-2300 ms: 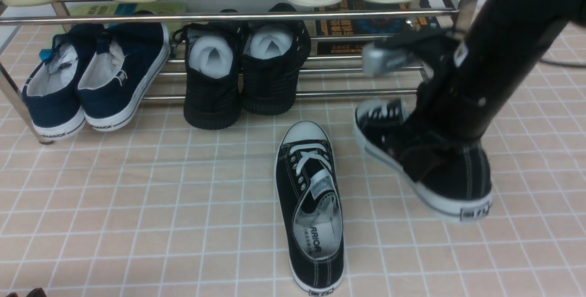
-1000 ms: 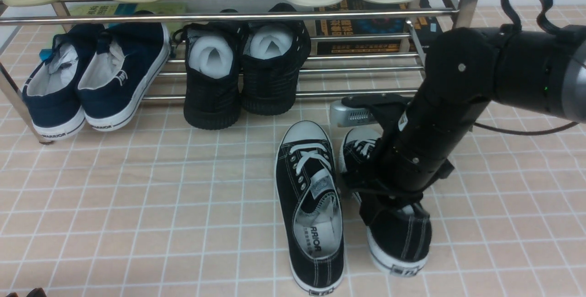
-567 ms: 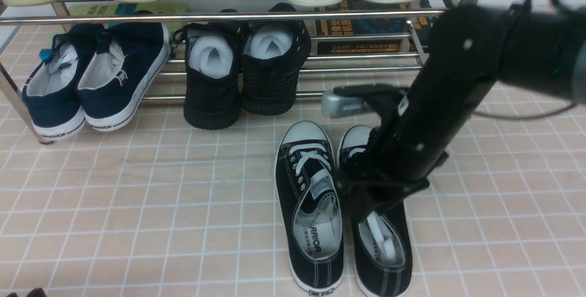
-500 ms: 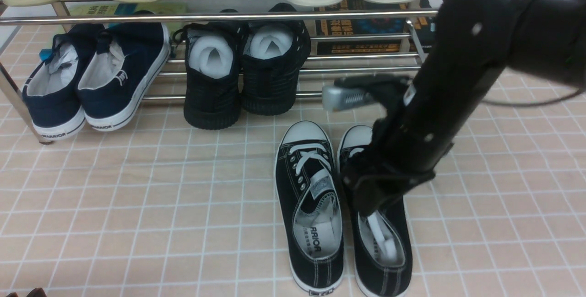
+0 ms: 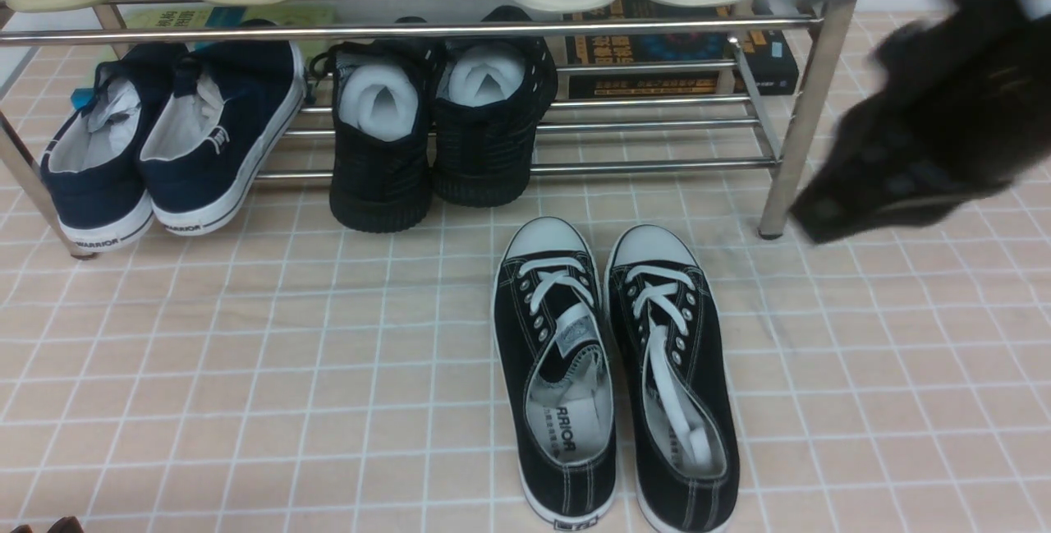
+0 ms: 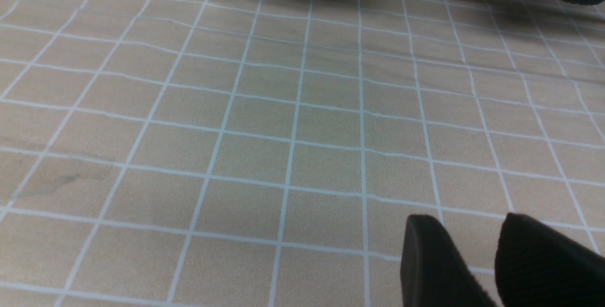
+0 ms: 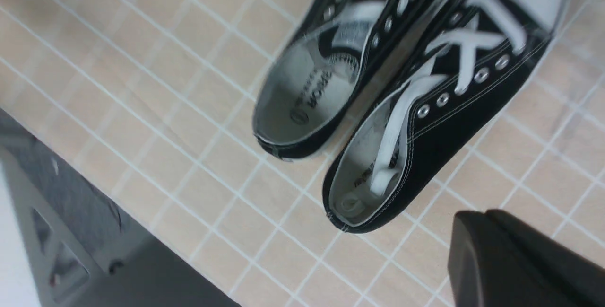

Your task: Take the shoes off the shelf from the light coffee tablecloth by hand.

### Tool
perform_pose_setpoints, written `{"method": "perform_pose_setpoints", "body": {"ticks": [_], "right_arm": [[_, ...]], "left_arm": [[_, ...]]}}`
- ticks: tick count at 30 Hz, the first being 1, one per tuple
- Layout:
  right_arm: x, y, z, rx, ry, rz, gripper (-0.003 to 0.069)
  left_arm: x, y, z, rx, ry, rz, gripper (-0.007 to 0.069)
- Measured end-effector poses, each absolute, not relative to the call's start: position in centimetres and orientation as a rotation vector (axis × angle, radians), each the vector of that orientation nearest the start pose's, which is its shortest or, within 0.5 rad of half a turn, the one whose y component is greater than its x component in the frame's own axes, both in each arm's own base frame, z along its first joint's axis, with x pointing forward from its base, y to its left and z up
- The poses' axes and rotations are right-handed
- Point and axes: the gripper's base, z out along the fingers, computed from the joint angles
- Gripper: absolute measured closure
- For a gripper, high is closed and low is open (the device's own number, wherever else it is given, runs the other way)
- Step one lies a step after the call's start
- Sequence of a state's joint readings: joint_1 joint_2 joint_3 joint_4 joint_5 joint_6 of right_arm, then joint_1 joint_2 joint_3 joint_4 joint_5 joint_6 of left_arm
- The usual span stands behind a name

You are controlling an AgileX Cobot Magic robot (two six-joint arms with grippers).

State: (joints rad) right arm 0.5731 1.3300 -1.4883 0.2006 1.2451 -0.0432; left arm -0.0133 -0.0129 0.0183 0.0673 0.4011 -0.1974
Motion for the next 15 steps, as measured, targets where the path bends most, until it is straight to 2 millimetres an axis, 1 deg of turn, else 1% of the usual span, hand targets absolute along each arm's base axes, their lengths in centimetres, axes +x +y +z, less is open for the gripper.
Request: {"method": "perform_pose_setpoints", "body": {"ticks": [1, 2, 3, 4, 5, 6, 7, 9, 11, 12, 13, 14, 15], "right_arm": [[19.9, 14.9, 42.1, -0.768, 2.463, 0.473, 0.0675], [18.4, 13.9, 43.5, -0.744, 2.411, 0.491, 0.0675], [17.4, 13.3, 44.2, -0.73, 2.382, 0.502, 0.0675], [15.9, 12.3, 44.9, -0.718, 2.345, 0.512, 0.0675], [15.7, 12.2, 45.0, -0.718, 2.34, 0.513, 0.0675], [14.2, 11.2, 45.2, -0.713, 2.314, 0.519, 0.0675], [13.2, 10.6, 45.1, -0.711, 2.301, 0.522, 0.0675], [11.2, 9.3, 44.2, -0.721, 2.294, 0.518, 0.0675], [10.0, 8.5, 42.9, -0.73, 2.278, 0.513, 0.0674], [9.1, 7.9, 41.5, -0.731, 2.247, 0.516, 0.0674], [9.1, 7.9, 41.4, -0.724, 2.228, 0.52, 0.0674], [8.5, 7.6, 39.8, -0.698, 2.151, 0.545, 0.0674], [8.4, 7.5, 39.0, -0.681, 2.106, 0.559, 0.0674]], "left_arm": [[5.2, 0.2, 17.2, -0.133, 1.885, -0.077, 0.0384], [5.2, 0.2, 17.2, -0.133, 1.885, -0.077, 0.0384], [5.2, 0.2, 17.2, -0.133, 1.885, -0.077, 0.0384], [5.2, 0.2, 17.2, -0.133, 1.885, -0.077, 0.0384], [5.2, 0.2, 17.2, -0.133, 1.885, -0.077, 0.0384], [5.2, 0.2, 17.2, -0.133, 1.885, -0.077, 0.0384], [5.2, 0.2, 17.2, -0.133, 1.885, -0.077, 0.0384], [5.2, 0.2, 17.2, -0.133, 1.885, -0.077, 0.0384], [5.2, 0.2, 17.2, -0.133, 1.885, -0.077, 0.0384], [5.2, 0.2, 17.2, -0.133, 1.885, -0.077, 0.0384], [5.2, 0.2, 17.2, -0.133, 1.885, -0.077, 0.0384], [5.2, 0.2, 17.2, -0.133, 1.885, -0.077, 0.0384], [5.2, 0.2, 17.2, -0.133, 1.885, -0.077, 0.0384]]}}
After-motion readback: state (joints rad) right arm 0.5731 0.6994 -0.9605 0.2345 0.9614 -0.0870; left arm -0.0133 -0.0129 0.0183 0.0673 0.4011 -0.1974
